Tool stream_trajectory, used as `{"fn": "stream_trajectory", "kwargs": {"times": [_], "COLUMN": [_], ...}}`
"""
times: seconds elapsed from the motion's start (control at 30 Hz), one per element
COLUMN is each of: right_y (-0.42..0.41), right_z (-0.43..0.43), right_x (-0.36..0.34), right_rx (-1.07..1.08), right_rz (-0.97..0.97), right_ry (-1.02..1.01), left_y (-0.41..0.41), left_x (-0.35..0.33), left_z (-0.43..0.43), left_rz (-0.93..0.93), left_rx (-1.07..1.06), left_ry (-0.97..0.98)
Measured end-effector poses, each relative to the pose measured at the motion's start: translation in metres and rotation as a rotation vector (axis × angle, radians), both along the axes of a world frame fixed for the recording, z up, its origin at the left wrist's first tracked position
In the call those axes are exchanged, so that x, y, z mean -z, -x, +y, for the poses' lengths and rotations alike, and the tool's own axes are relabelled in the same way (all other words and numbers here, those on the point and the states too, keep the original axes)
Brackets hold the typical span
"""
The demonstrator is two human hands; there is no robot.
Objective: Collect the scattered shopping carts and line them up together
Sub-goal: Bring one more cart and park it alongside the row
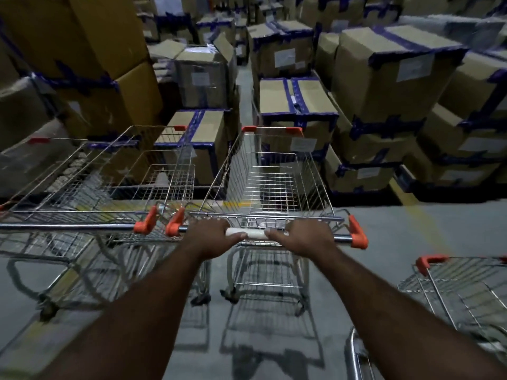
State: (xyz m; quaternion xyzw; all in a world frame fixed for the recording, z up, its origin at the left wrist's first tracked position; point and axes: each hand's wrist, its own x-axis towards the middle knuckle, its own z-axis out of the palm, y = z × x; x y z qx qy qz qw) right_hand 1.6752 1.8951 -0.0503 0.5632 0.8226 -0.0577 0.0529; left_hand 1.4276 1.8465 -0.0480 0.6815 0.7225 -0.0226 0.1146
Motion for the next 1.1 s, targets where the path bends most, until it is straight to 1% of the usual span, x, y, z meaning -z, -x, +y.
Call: {"fn": "stream_trajectory", "kwargs": {"times": [0.13,0.27,0.37,0.47,0.6,0.73,0.9,1.0,1.1], "right_y": [-0.018,-0.028,-0.037,-0.059,-0.075,-0.07,-0.077,-0.085,-0.097], "right_z": [-0.005,-0.027,-0.049,-0.077,-0.121,-0.17,-0.217,-0.233,-0.246], "right_x": [-0.005,-0.005,-0.008,-0.013,-0.014,-0.012,-0.012,-0.011,-0.008], "right_rx": [0.006,0.001,0.006,0.045,0.065,0.067,0.066,0.058,0.086], "right_rz": [-0.001,0.027,0.052,-0.003,-0.081,-0.111,-0.084,-0.064,-0.028], "right_ry": [0.034,0.049,0.107,0.138,0.072,0.069,0.093,0.124,0.153], "left_y": [-0.024,-0.026,-0.03,-0.034,-0.033,-0.021,-0.028,-0.035,-0.041], "left_x": [0.007,0.011,0.012,0.016,0.016,0.014,0.016,0.015,0.013], "left_z": [-0.015,-0.036,-0.055,-0.079,-0.113,-0.149,-0.199,-0.226,-0.246], "left_rz": [-0.008,-0.034,-0.03,-0.021,0.013,0.074,0.129,0.11,0.06], "left_rx": [-0.008,0.029,0.077,0.116,0.174,0.211,0.217,0.207,0.19], "left_ry": [-0.044,-0.043,-0.049,-0.057,-0.094,0.013,-0.033,-0.037,0.005]}}
